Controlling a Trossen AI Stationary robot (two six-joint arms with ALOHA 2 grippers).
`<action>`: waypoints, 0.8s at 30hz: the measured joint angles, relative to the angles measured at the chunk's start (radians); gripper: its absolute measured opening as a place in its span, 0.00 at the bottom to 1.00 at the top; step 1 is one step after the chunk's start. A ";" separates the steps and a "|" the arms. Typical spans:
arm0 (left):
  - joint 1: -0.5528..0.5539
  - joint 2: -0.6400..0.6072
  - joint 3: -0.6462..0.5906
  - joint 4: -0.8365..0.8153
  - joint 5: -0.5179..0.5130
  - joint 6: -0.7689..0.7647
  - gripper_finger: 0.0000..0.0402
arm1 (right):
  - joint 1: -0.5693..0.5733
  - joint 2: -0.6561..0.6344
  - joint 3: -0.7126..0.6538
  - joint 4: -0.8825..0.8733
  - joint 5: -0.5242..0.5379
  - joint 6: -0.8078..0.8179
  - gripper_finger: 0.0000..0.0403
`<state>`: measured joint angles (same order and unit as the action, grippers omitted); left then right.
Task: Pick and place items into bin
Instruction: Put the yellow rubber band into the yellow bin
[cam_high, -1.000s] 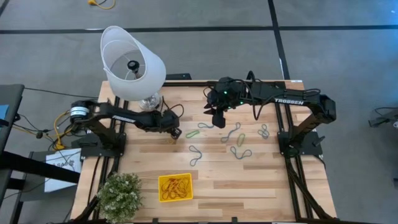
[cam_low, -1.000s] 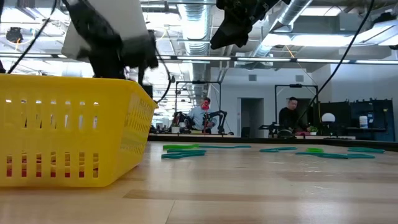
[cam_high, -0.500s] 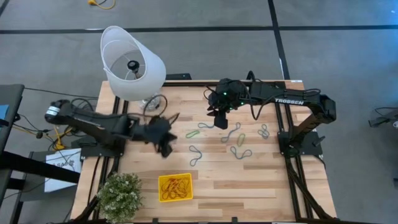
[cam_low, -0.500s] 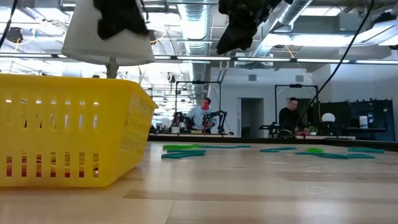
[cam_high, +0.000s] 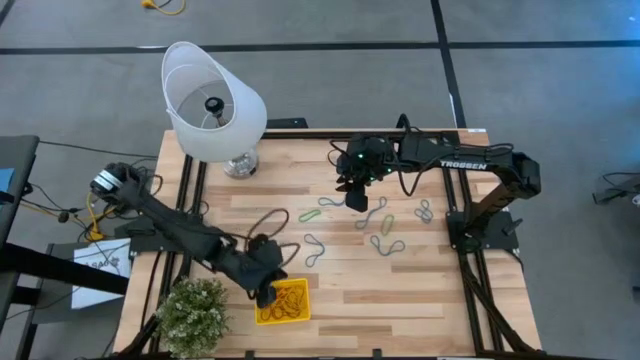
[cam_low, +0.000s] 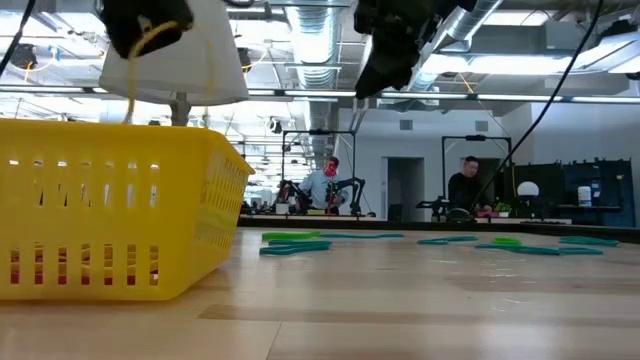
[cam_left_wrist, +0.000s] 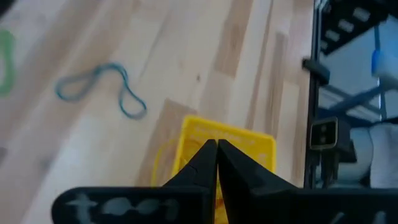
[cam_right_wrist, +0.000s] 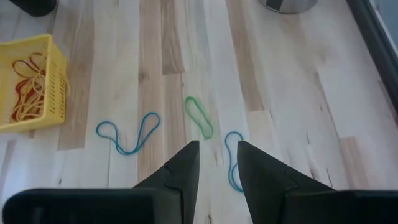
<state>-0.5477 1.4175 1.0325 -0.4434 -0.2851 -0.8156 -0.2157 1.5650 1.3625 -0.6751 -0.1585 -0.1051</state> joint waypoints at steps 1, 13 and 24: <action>-0.003 0.017 0.000 0.005 0.010 -0.007 0.00 | 0.000 0.000 -0.003 0.001 0.000 0.000 0.25; -0.030 0.044 0.010 0.142 0.074 -0.028 0.00 | 0.000 0.000 -0.004 0.002 0.000 0.019 0.25; -0.083 0.028 0.136 0.048 -0.012 0.063 0.00 | 0.000 0.000 -0.004 0.003 0.002 0.019 0.25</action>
<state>-0.6310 1.4452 1.1688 -0.3958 -0.2973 -0.7523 -0.2161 1.5650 1.3582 -0.6724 -0.1570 -0.0864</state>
